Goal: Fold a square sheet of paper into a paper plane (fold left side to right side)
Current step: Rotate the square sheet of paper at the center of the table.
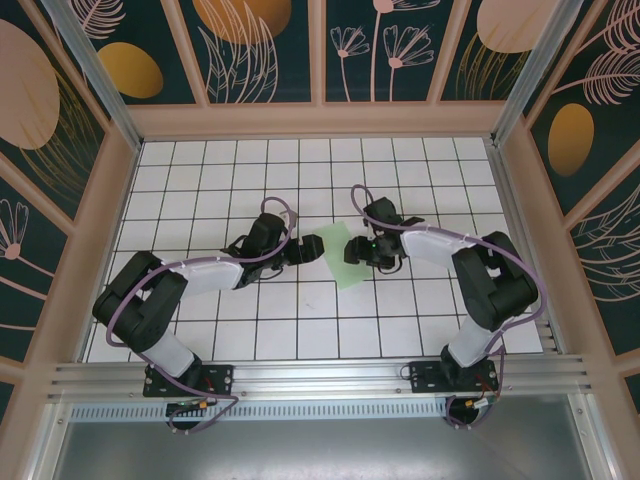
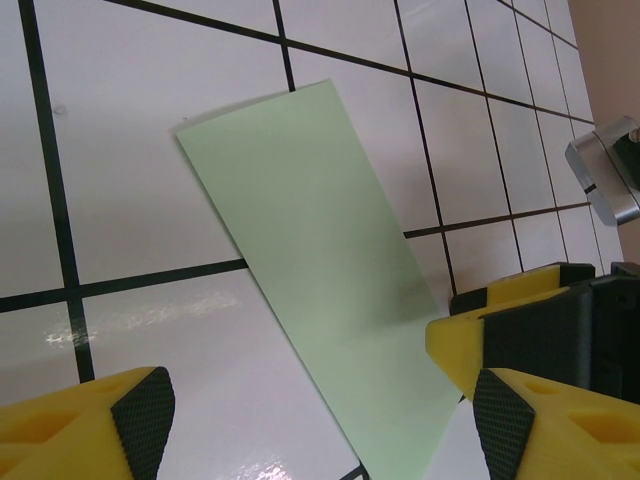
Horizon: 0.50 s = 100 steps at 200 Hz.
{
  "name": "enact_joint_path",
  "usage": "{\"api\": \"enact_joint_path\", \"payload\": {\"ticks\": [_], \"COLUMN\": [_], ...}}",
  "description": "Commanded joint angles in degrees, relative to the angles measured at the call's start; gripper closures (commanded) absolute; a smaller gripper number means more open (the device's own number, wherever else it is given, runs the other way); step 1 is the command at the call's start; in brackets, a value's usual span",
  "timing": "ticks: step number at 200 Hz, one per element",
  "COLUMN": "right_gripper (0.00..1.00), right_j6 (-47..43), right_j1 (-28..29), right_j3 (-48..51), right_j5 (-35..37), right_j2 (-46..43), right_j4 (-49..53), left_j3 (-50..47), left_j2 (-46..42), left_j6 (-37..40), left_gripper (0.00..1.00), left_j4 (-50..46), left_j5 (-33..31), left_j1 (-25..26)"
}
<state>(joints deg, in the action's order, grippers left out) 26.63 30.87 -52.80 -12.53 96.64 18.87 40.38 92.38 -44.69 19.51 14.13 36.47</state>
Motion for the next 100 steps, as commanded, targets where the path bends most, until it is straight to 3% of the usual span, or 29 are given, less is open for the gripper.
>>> {"api": "enact_joint_path", "payload": {"ticks": [1,100], "right_gripper": [0.33,0.33], "right_j6": [3.1,6.2], "right_j1": [3.3,5.4], "right_j3": [2.3,3.4], "right_j5": [-3.6,-8.8], "right_j2": [-0.7,-3.7], "right_j4": [3.8,1.0], "left_j3": [-0.9,-0.7], "left_j2": [-0.1,-1.6], "left_j6": [0.0,0.6], "left_gripper": [0.19,0.19], "left_j4": [0.7,-0.6], "left_j5": [-0.9,-1.0], "left_j1": [0.4,0.4]}}
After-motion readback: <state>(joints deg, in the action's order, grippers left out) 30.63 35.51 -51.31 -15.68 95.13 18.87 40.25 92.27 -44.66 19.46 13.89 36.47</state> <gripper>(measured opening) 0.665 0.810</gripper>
